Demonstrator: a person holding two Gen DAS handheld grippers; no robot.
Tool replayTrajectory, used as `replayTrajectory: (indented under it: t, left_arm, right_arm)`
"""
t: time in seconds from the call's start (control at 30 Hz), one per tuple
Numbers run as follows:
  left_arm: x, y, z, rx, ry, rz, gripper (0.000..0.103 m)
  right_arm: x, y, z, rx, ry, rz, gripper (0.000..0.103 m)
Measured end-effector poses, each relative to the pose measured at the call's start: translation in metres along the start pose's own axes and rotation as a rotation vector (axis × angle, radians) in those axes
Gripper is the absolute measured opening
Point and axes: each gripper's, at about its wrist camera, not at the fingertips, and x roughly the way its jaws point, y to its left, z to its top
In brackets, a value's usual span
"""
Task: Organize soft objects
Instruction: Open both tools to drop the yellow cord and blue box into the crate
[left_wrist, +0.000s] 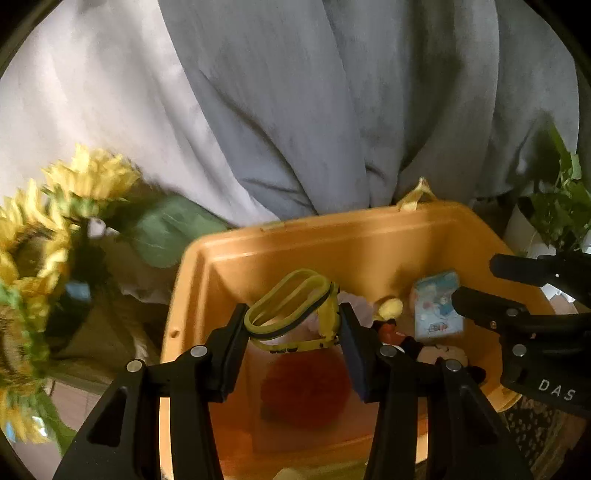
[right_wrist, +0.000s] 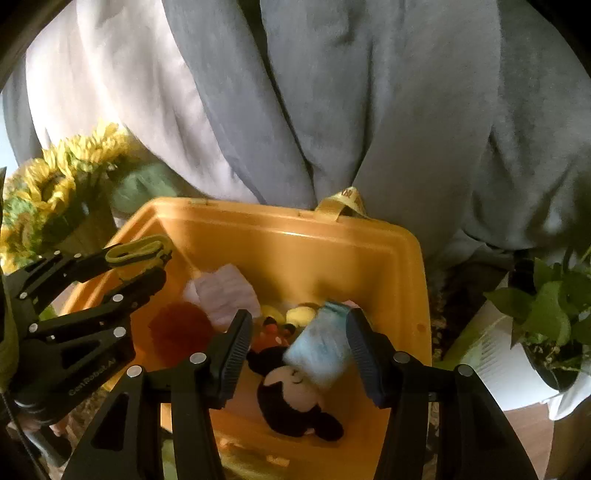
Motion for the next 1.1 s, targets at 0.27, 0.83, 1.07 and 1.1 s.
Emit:
replayTrajectory:
  t: [0.27, 0.83, 1.07, 1.1]
  left_arm:
    - [0.003, -0.004, 0.000, 0.000, 0.011, -0.022, 0.073]
    - [-0.102, 0.016, -0.013, -0.068, -0.174, 0.021, 0.083]
    - [-0.137, 0.028, -0.031, -0.080, -0.217, 0.047, 0.084]
    - [-0.140, 0.029, -0.033, -0.079, -0.220, 0.051, 0.084]
  right_arm:
    - [0.008, -0.008, 0.000, 0.052, 0.027, 0.028, 0.060]
    - [-0.064, 0.009, -0.007, 0.073, -0.159, 0.002, 0.075]
    - [-0.097, 0.032, -0.016, 0.058, -0.231, 0.024, 0.075]
    - [-0.100, 0.035, -0.017, 0.058, -0.235, 0.027, 0.075]
